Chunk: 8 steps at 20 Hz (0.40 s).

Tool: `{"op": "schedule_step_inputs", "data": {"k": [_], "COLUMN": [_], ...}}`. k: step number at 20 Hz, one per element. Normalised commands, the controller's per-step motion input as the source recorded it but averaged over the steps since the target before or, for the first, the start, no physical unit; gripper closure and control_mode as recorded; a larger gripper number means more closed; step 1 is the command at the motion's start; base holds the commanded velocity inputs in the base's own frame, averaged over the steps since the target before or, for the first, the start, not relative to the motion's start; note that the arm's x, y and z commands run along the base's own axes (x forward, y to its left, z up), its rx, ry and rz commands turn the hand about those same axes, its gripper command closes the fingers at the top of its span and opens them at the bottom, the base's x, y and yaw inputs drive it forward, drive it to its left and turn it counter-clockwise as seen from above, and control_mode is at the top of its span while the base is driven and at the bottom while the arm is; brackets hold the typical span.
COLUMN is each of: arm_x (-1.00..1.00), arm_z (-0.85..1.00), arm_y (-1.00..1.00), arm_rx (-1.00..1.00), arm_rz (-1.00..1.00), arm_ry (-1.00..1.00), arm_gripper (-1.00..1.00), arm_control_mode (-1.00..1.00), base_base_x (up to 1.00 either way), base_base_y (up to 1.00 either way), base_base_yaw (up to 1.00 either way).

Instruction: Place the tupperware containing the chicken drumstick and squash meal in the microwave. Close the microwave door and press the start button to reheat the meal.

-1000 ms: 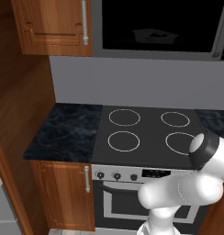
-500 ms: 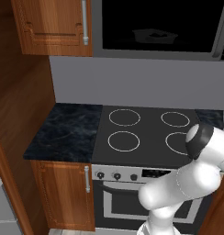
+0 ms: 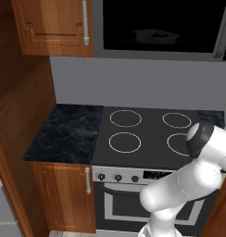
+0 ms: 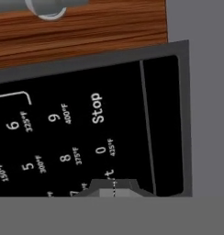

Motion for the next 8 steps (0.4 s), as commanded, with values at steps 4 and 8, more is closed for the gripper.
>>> {"op": "schedule_step_inputs", "data": {"k": [4,8], "arm_x": [0.31,0.33], "arm_z": [-0.22,-0.22], "arm_y": [-0.03,0.0], "arm_rx": [0.02,0.0], "arm_rz": [0.0,0.0], "arm_ry": [-0.05,-0.05], "arm_gripper": [1.0,1.0], "arm_control_mode": [-1.0,-1.0], "base_base_x": [0.0,0.0], "base_base_y": [0.0,0.0], "base_base_yaw": [0.0,0.0]}}
